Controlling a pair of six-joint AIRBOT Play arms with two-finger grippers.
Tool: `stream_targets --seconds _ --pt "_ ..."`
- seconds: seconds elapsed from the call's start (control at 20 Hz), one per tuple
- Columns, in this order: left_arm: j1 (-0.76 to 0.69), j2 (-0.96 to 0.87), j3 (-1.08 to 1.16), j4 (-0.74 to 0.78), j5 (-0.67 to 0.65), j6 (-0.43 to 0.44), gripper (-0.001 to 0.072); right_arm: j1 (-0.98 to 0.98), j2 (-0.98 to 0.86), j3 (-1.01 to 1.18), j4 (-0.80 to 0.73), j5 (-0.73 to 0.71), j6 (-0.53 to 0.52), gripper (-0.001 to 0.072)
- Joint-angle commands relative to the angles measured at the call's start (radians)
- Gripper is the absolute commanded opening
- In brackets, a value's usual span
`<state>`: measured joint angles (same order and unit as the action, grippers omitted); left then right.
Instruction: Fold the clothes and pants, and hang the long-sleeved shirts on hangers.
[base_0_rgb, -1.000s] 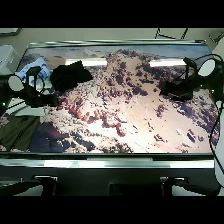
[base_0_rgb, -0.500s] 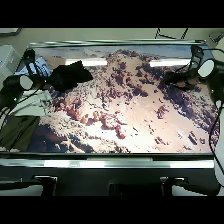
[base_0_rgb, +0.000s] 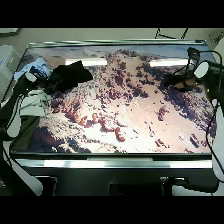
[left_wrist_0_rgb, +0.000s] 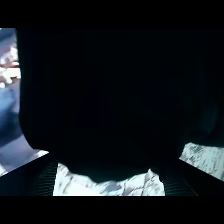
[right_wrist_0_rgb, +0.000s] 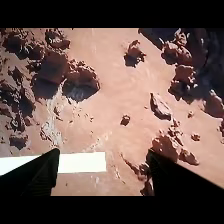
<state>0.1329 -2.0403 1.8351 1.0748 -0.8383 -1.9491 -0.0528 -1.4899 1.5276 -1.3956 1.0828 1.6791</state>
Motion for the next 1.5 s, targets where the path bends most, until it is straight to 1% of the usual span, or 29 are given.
stream_targets --seconds 0.0,0.05,0.1,0.15,0.25,0.35,0.4,0.45,0.6,0.65,0.75,0.85,1.0,1.05,1.1,1.15,1.2,1.25,1.3,1.35,1.4,1.45 --pt "-0.013 -0.074 0.034 -0.111 0.093 0.004 0.0556 0.001 -0.006 0.0 0.0 0.053 -0.001 0.0643" --pt "-0.019 -0.072 0.035 -0.113 0.113 0.005 0.0191 0.001 -0.006 0.0 0.0 0.075 -0.002 0.0643" --pt "-0.023 -0.063 0.035 -0.125 0.114 0.017 0.0032 0.001 -0.003 0.0 0.0 0.097 -0.021 0.0643" --pt "-0.03 -0.041 0.035 -0.154 0.114 0.084 0.0026 0.001 0.002 0.001 -0.001 0.109 -0.051 0.0643" --pt "-0.058 0.058 0.035 -0.171 0.11 0.277 0.0025 0.001 0.029 0.005 -0.035 0.106 -0.097 0.0643" --pt "-0.109 0.233 0.035 -0.165 0.052 0.545 0.0025 0.001 0.076 0.03 -0.1 0.095 -0.093 0.0643" --pt "-0.145 0.339 0.035 -0.151 -0.001 0.629 0.0024 0.001 0.104 0.05 -0.134 0.093 -0.093 0.0643" --pt "-0.185 0.435 0.035 -0.119 -0.054 0.655 0.0025 0.001 0.136 0.076 -0.17 0.095 -0.093 0.0643" --pt "-0.353 0.672 0.034 0.03 -0.228 0.655 0.0025 0.001 0.246 0.138 -0.268 0.1 -0.076 0.0643" --pt "-0.415 0.716 0.034 0.05 -0.28 0.637 0.0025 0.001 0.286 0.149 -0.286 0.106 -0.056 0.0643" --pt "-0.547 0.746 0.034 0.063 -0.345 0.61 0.0025 0.001 0.373 0.156 -0.292 0.124 -0.041 0.0642" --pt "-0.672 0.719 0.008 0.064 -0.336 0.61 0.0025 0.001 0.445 0.156 -0.292 0.17 -0.04 0.0642" --pt "-0.822 0.612 -0.116 0.063 -0.22 0.608 0.0026 0.001 0.508 0.156 -0.293 0.288 -0.042 0.0642" --pt "-0.864 0.558 -0.161 0.062 -0.175 0.586 0.0026 0.001 0.515 0.156 -0.293 0.334 -0.042 0.0643" --pt "-0.906 0.489 -0.2 0.049 -0.129 0.534 0.0027 0.001 0.515 0.155 -0.293 0.376 -0.042 0.0643" --pt "-0.941 0.422 -0.22 0.008 -0.097 0.49 0.0037 0.001 0.51 0.151 -0.293 0.398 -0.041 0.0643" --pt "-0.97 0.349 -0.219 -0.089 -0.088 0.497 0.0322 0.001 0.499 0.148 -0.293 0.412 -0.041 0.0642" --pt "-0.982 0.301 -0.214 -0.18 -0.091 0.497 0.0707 0.001 0.479 0.148 -0.293 0.428 -0.042 0.0641" --pt "-0.974 0.274 -0.201 -0.229 -0.117 0.498 0.0701 0.001 0.451 0.148 -0.293 0.443 -0.041 0.0641" --pt "-0.946 0.273 -0.188 -0.225 -0.144 0.499 0.0702 0.001 0.41 0.148 -0.291 0.465 -0.042 0.0642" --pt "-0.89 0.286 -0.168 -0.194 -0.19 0.5 0.0702 0.001 0.365 0.144 -0.271 0.485 -0.043 0.0645" --pt "-0.818 0.301 -0.145 -0.139 -0.249 0.498 0.0702 0.001 0.316 0.128 -0.211 0.497 -0.063 0.0658"
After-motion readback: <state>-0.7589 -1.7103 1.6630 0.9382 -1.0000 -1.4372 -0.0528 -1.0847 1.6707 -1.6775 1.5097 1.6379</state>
